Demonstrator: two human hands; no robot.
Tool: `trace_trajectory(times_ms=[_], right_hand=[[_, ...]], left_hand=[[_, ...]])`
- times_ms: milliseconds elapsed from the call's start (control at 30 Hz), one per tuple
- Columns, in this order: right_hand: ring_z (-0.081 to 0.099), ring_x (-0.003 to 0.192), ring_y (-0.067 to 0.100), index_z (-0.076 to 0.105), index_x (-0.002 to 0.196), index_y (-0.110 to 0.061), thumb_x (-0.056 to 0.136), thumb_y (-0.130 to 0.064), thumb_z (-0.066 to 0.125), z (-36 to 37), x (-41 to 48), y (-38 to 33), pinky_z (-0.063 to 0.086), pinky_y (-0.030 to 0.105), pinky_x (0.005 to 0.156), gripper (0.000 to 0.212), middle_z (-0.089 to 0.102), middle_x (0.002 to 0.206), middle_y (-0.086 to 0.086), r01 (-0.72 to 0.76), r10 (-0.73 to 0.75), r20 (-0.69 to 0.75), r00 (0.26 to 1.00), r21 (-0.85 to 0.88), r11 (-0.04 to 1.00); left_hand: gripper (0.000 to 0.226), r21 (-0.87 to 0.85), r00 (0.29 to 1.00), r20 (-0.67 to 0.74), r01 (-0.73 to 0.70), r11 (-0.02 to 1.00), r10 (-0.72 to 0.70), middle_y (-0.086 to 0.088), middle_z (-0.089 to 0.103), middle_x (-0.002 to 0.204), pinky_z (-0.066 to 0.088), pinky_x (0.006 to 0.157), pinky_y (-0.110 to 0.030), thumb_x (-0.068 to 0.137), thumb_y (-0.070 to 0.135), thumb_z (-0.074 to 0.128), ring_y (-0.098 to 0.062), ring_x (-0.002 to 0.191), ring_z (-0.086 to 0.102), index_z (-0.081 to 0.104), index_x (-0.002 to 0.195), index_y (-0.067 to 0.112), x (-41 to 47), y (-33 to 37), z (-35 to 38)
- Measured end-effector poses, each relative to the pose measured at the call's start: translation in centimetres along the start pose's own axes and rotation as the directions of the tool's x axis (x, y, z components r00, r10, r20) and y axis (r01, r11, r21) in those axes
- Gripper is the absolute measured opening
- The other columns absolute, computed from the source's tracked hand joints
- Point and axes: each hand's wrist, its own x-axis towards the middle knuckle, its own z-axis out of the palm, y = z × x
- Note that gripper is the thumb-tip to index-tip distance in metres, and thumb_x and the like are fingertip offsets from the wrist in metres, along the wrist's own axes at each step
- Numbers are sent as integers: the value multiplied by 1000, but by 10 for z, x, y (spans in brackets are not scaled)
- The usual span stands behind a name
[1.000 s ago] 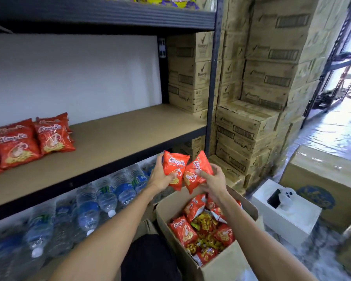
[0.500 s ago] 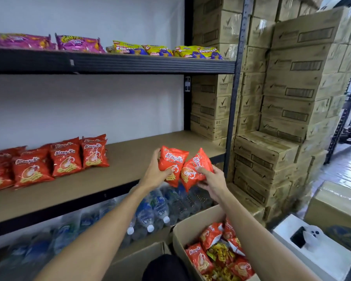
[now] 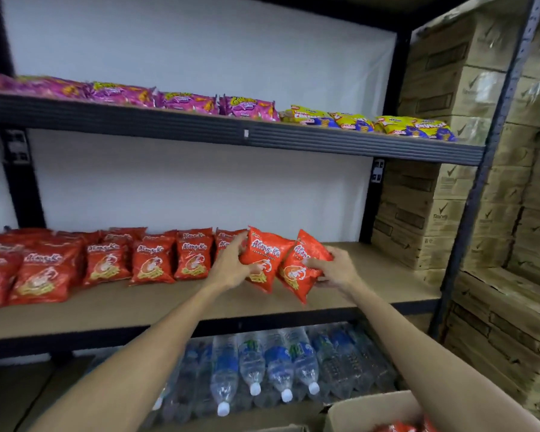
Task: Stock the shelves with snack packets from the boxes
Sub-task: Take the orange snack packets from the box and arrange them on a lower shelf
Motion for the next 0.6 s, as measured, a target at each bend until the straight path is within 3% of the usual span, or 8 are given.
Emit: trace_trajectory(times_ms=[167,267,400,600], right_hand=[[73,85,20,61,112,-19,79,-18,84,54,31,-15,60,34,60,41,71,102,1,76,-63,118,991,-110,991],[74,81,20,63,111,-17,78,-16,84,86,46,-21,60,34,58,40,72,101,3,100,-78,173,982,-124,987],[75,75,23,66,106,-14,78,-14,84,125,66,-23,63,45,67,33,74,97,9,107,-73,228,971,-139,985],[75,74,17,66,109,-16,79,-19,84,185,81,-28,59,34,57,35,75,97,4,117,-63,337,939,-143,983]], left_hand=[[101,-33,999,-40,32,999,-33,-3,51,145,53,99,-46,76,22,84,-20,124,57,22,156,28,6,-36,-47],[101,-19,994,-97,55,998,-56,3,53,141,52,101,-46,75,25,86,-16,122,57,24,156,27,5,-58,-74],[99,39,983,-181,45,998,-37,3,57,135,48,104,-39,72,27,89,-16,120,58,32,153,22,4,-87,-110],[97,26,957,-279,96,995,-85,2,52,138,47,106,-40,77,27,85,-15,125,53,27,154,20,-9,-126,-167]])
